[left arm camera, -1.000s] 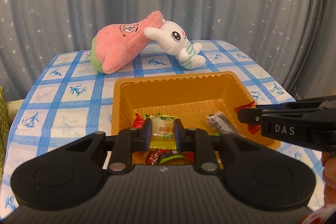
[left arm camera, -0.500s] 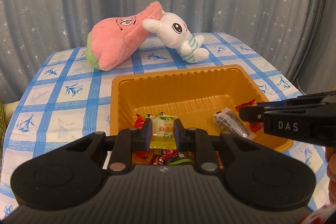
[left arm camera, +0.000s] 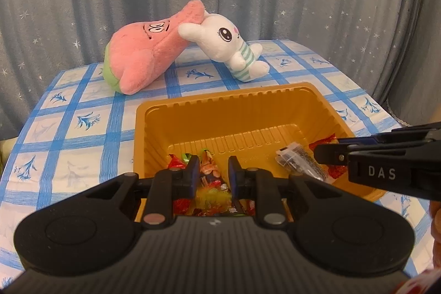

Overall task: Organize snacks
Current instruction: 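Carry both candies into the orange tray and open both tools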

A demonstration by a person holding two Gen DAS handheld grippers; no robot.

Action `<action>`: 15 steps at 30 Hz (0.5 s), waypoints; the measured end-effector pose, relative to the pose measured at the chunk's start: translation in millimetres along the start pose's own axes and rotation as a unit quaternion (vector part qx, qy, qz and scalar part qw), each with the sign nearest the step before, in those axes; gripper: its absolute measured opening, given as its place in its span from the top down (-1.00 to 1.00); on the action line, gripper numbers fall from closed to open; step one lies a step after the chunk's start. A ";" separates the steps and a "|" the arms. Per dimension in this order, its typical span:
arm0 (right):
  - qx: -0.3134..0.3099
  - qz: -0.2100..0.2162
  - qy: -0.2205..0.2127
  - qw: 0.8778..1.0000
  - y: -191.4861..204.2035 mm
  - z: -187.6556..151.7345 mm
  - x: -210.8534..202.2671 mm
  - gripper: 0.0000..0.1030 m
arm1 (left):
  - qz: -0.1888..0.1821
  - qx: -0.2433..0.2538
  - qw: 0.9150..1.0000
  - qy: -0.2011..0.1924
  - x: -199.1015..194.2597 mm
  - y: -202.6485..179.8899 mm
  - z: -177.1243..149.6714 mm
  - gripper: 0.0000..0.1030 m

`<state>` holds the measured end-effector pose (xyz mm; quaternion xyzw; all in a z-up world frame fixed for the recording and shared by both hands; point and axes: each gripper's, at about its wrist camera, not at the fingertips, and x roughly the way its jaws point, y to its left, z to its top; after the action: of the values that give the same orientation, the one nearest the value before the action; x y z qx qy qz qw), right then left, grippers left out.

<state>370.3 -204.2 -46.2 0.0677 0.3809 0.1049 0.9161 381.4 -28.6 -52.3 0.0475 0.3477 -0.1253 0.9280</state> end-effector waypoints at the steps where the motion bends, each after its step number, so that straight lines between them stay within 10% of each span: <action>1: 0.000 0.000 0.000 1.000 -0.6 0.1 -0.3 0.59 | 0.000 0.001 1.000 0.001 0.2 -0.1 1.0 0.62; 15: 0.009 0.011 -0.005 1.000 2.4 6.3 -3.8 0.59 | 0.024 -0.007 1.000 -0.005 -16.0 16.6 -3.7 0.46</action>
<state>371.8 -203.1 -38.7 0.0807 0.3766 0.1113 0.9161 371.9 -8.7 -44.5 0.0487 0.3425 -0.1003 0.9329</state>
